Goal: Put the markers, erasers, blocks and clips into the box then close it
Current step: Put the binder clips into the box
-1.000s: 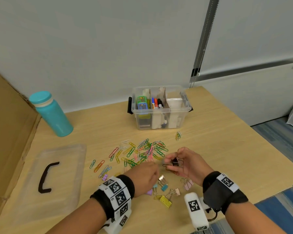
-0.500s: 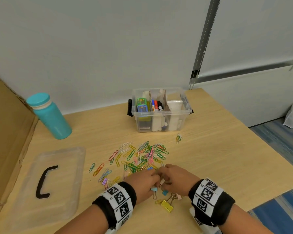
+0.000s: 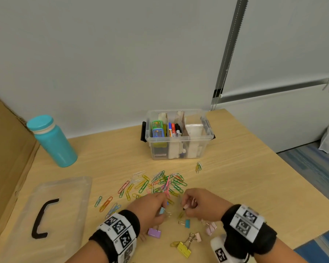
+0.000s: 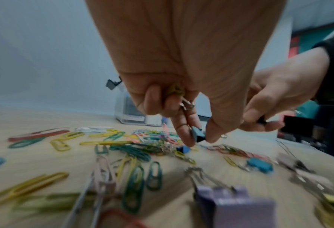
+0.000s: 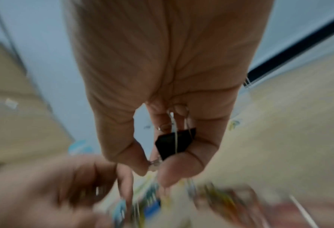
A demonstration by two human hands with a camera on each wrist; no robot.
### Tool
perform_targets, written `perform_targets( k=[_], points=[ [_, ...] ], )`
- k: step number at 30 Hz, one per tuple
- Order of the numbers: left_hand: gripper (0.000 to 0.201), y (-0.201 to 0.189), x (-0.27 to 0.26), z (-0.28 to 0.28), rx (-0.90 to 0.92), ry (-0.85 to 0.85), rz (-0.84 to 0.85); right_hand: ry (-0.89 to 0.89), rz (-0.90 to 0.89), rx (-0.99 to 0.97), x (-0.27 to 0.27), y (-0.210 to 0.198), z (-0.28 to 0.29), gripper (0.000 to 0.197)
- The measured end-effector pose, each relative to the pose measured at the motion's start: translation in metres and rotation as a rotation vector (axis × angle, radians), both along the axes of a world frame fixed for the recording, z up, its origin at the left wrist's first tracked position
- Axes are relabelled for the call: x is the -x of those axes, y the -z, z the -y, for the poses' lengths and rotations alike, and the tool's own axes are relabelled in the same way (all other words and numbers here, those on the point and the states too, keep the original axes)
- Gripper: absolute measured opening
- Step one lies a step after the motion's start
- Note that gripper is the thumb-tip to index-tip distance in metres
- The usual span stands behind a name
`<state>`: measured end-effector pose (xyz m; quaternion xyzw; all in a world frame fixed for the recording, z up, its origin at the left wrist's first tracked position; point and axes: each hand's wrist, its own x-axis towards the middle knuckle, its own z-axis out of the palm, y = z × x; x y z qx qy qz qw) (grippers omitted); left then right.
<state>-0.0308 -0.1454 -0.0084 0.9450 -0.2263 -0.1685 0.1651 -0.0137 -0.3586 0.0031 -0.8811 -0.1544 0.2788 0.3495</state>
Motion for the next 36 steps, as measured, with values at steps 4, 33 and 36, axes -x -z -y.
perform_targets(
  k=[4, 33, 36],
  points=[
    [0.017, -0.008, -0.011, -0.012, 0.114, -0.161, 0.017, 0.147, 0.012, -0.196, -0.043, -0.059, 0.023, 0.011],
    [0.018, -0.072, -0.067, 0.053, 0.270, -0.357, 0.174, 0.284, 0.738, 0.100, -0.144, -0.007, 0.053, 0.057],
    [0.022, -0.095, -0.117, 0.084, 0.233, -0.348, 0.263, 0.326, 0.808, 0.063, -0.144, 0.005, 0.049, 0.062]
  ],
)
